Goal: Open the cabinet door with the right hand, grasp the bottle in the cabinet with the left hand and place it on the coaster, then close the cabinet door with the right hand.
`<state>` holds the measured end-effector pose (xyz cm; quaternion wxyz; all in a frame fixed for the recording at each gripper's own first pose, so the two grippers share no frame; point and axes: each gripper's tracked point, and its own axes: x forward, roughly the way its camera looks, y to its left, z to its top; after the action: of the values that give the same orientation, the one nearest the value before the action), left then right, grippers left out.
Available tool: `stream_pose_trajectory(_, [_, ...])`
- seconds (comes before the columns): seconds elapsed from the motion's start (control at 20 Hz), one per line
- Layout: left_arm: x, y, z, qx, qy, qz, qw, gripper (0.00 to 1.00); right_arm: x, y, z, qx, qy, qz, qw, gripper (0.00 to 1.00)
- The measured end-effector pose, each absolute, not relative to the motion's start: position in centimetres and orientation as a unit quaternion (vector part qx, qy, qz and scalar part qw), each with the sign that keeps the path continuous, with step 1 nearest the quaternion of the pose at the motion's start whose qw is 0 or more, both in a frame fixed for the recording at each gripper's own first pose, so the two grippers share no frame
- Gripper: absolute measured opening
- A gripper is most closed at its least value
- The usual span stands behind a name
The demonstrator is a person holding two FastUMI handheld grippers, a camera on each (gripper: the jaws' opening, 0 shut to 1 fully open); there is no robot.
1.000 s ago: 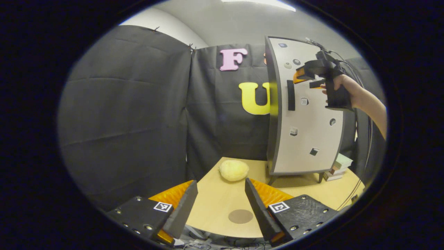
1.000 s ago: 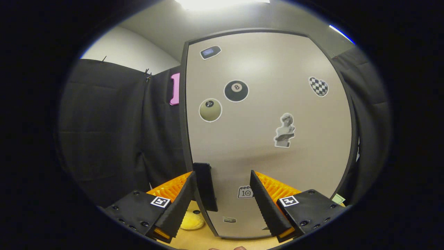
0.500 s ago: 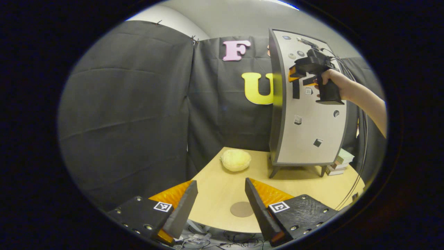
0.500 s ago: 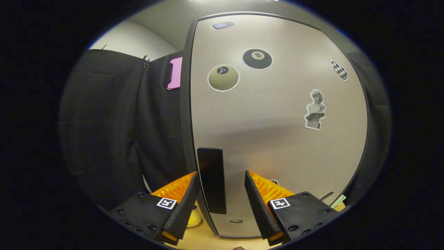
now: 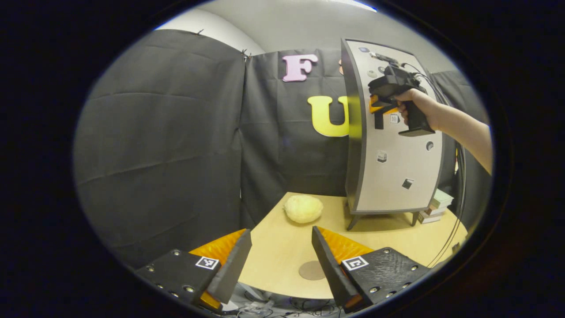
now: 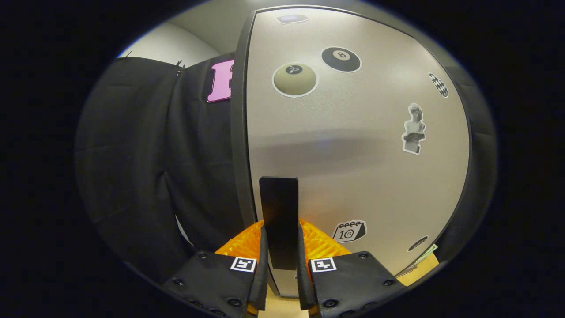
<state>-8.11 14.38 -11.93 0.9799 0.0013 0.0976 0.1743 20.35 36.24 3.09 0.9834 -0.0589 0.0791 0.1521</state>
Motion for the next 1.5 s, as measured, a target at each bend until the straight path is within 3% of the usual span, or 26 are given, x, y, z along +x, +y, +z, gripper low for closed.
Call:
stream_pose_trajectory(0.15, [-8.9, 14.6, -12.1, -0.004, 0.100, 0.183, 0.978, 0.83, 20.1, 36.4, 3.1, -0.052, 0.073, 0.191, 0.978, 0.22])
stream_pose_trajectory(0.2, [-9.2, 14.6, -11.8, -0.008, 0.097, 0.185, 0.978, 0.82, 19.9, 36.4, 3.0, -0.038, 0.082, 0.207, 0.974, 0.24])
stream_pose_trajectory(0.25, [-9.3, 14.7, -11.7, -0.013, 0.095, 0.186, 0.978, 0.83, 19.9, 36.4, 3.0, -0.038, 0.086, 0.218, 0.971, 0.15])
stream_pose_trajectory(0.75, [-8.4, 14.7, -11.5, -0.057, 0.088, 0.204, 0.973, 0.83, 14.4, 34.3, 3.5, -0.044, 0.080, 0.295, 0.951, 0.12])
stream_pose_trajectory(1.0, [-8.6, 11.0, -11.4, -0.059, 0.093, 0.178, 0.978, 0.83, 13.6, 32.6, 3.4, -0.035, 0.089, 0.322, 0.942, 0.15])
stream_pose_trajectory(1.15, [-8.9, 9.0, -10.9, -0.038, 0.091, 0.165, 0.981, 0.86, 12.8, 31.5, 3.4, -0.033, 0.087, 0.329, 0.940, 0.11])
stream_pose_trajectory(1.3, [-8.6, 7.2, -10.3, -0.029, 0.085, 0.150, 0.985, 0.83, 12.2, 30.3, 3.5, -0.027, 0.087, 0.333, 0.938, 0.15])
stream_pose_trajectory(1.5, [-7.8, 4.7, -10.2, -0.024, 0.086, 0.129, 0.988, 0.83, 11.5, 28.5, 3.6, -0.023, 0.086, 0.335, 0.938, 0.11])
